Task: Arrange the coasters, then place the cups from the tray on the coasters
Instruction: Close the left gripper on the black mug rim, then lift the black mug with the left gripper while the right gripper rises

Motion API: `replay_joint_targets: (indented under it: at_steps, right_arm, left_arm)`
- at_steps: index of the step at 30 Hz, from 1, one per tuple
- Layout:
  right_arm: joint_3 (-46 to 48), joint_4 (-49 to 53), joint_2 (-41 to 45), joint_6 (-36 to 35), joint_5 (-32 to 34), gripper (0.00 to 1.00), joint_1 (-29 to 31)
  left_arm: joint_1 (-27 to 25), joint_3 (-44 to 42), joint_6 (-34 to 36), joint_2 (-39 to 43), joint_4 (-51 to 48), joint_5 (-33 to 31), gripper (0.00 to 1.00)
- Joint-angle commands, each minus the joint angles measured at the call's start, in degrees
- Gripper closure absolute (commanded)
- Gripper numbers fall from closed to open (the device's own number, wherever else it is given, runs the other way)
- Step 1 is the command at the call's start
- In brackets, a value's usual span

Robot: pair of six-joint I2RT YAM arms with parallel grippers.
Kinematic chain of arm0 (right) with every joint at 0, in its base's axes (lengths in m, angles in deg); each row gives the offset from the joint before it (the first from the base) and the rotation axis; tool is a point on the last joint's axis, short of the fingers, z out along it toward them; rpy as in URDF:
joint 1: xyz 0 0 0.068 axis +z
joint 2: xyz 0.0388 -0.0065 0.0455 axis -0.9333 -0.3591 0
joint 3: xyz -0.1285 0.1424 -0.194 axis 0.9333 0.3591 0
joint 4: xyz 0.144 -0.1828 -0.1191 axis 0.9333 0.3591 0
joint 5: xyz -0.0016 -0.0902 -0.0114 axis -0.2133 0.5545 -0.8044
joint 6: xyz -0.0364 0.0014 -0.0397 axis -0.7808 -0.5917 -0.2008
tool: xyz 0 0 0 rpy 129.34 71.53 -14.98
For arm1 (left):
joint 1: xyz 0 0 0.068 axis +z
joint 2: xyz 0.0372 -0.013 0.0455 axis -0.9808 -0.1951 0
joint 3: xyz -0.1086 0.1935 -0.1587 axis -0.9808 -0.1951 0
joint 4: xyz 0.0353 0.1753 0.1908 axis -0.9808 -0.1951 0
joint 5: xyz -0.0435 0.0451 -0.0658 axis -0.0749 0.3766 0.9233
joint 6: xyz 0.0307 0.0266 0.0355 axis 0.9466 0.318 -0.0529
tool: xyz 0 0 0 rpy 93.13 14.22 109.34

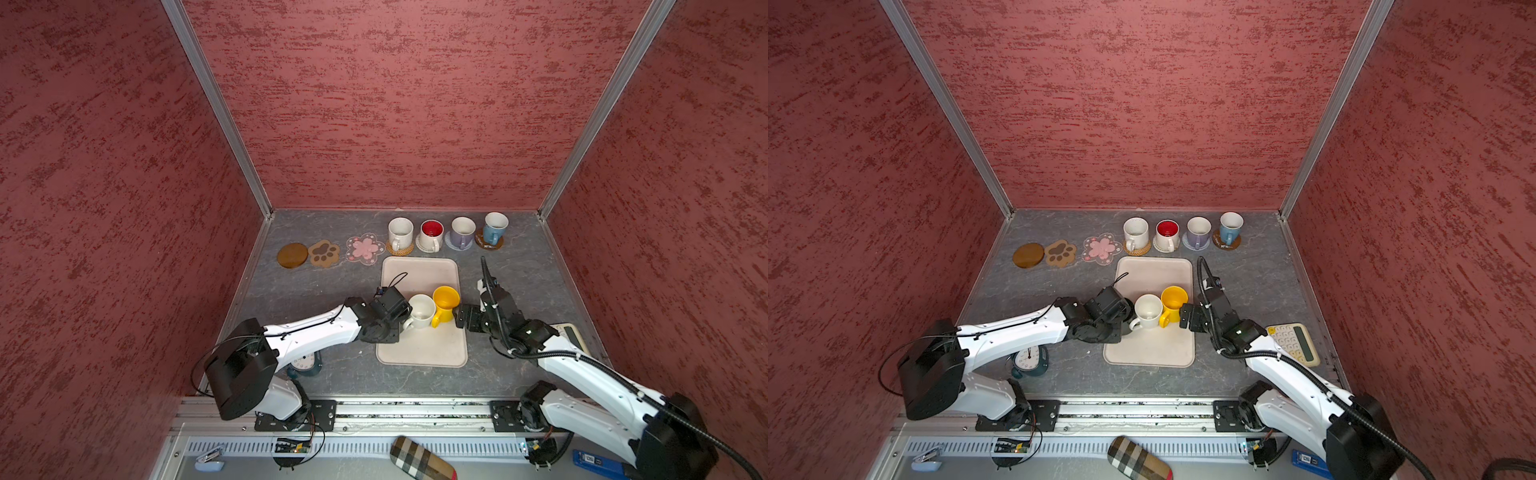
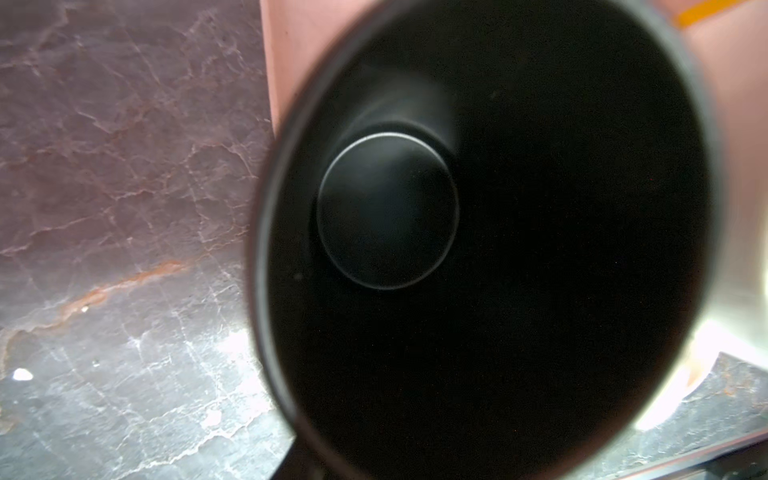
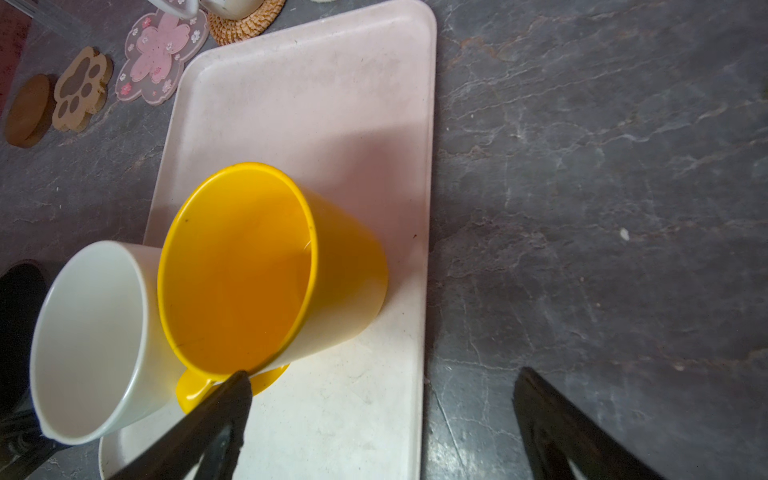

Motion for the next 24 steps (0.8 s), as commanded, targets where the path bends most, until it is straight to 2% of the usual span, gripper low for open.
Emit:
replay_joint_targets:
  at_steps: [1,9,16,24]
  right_arm:
    - [-1.6,-1.6,-0.7,-0.1,-0.4,0.01,-0.7]
    - [-1.9,-2.8,-2.7,-0.5,-1.0,0.01,-1.0]
    - [-1.8,-3.7,-1.4,-1.9,-2.7,0.01,-1.1]
    - [-0.4,-2.9,0.9,-1.3,-3.2,0.01,-1.2]
  left_arm:
    - [0.8,0.9,1.5,-2.1,-2.3,-1.4,0.67]
    - [1.1,1.5,2.9,-3.0,-2.3,-2.8,0.69]
    - [1.2,2.0,3.9,-3.9,-1.7,-2.2,0.86]
    - [1.1,2.4,4.2,-3.8,-1.8,-2.2,0.97]
